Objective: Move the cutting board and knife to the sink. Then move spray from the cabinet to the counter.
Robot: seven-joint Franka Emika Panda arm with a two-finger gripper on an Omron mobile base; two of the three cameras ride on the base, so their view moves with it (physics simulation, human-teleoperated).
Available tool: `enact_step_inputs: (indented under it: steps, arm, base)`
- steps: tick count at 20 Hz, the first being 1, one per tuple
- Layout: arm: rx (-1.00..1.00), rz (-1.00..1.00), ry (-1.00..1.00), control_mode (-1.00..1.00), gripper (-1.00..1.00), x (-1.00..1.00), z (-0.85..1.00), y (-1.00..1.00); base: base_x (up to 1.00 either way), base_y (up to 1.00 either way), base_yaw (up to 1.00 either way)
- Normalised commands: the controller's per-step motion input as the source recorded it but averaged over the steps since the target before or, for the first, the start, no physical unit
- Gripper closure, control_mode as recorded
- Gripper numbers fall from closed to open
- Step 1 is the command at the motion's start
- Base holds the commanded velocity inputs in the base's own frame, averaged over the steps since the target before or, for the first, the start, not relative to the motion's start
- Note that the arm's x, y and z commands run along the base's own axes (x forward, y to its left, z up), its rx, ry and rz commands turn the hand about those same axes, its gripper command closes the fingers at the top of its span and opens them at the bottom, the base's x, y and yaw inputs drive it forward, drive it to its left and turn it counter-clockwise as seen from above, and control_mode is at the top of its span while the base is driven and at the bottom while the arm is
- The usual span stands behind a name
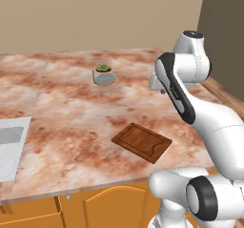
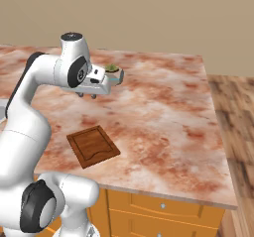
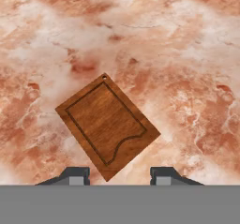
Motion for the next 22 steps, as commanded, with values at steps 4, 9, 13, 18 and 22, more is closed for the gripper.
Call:
enact_step_inputs:
  steps: [4,9,13,18,22]
  arm:
    - [0.0,0.0,0.0,-1.0,-1.0,0.0,-0.01,0.01]
    - [0.0,0.0,0.0,-1.0,-1.0,0.04,-0.37,0.0]
    - [0.0,-0.19,0.01,-1.0,-1.0,0.2,-0.62,-0.01]
    - [-0.01,-0.31,0.0,-1.0,-1.0,0.53,-0.57,-0.1]
    - [0.01,-0.3,0.0,-1.0,-1.0,0.61,-0.54,-0.18]
  base:
    - [0.0,0.0,0.0]
    - [0.0,0.0,0.0]
    - [0.0,0.0,0.0]
    - [0.0,0.0,0.0]
    - [0.0,0.0,0.0]
